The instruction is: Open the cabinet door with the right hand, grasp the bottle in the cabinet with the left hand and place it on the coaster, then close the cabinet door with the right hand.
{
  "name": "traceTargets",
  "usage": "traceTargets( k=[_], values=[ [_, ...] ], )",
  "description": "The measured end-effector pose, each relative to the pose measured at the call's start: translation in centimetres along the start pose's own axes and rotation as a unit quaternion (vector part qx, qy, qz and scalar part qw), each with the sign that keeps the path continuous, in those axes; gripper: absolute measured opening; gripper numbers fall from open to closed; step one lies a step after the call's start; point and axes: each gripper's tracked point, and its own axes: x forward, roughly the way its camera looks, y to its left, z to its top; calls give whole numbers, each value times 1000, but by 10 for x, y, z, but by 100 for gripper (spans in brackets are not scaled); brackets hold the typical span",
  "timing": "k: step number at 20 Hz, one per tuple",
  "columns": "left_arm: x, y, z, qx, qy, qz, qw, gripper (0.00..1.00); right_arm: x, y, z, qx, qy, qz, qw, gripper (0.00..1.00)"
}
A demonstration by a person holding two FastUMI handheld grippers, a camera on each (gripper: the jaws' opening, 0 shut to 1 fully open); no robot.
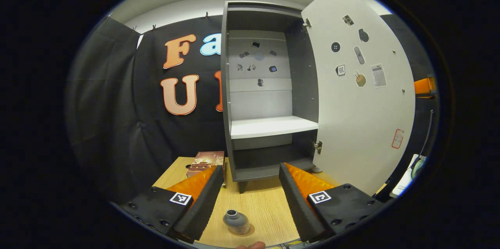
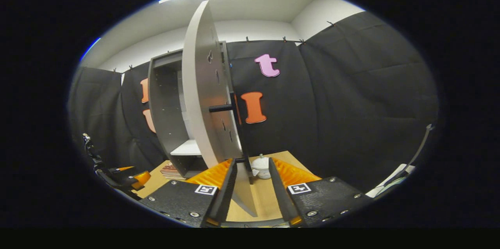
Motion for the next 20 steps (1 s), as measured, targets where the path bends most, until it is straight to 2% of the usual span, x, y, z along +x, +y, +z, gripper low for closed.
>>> traceTargets(
  k=[1, 2, 4, 5, 12, 20],
  values=[
    [-2, -1, 0, -3, 1, -1, 1000, 93, -1, 2, 1, -7, -3, -3, 1000, 51],
    [-3, 0, 0, -5, 2, -1, 1000, 93, -2, 8, -1, -17, -4, -4, 1000, 56],
    [-4, 2, 0, -9, 3, -1, 1000, 93, -3, 19, -1, -28, -3, 1, 1000, 43],
    [-4, 5, -1, -10, 6, 0, 1000, 93, -2, 24, -3, -27, -2, 7, 1000, 49],
    [-2, 26, -5, -20, 12, 9, 1000, 93, -2, 63, -9, -26, 1, 32, 999, 50],
    [1, 57, -10, -22, 15, 25, 999, 93, 11, 136, -19, -25, 5, 98, 995, 49]
  ],
)
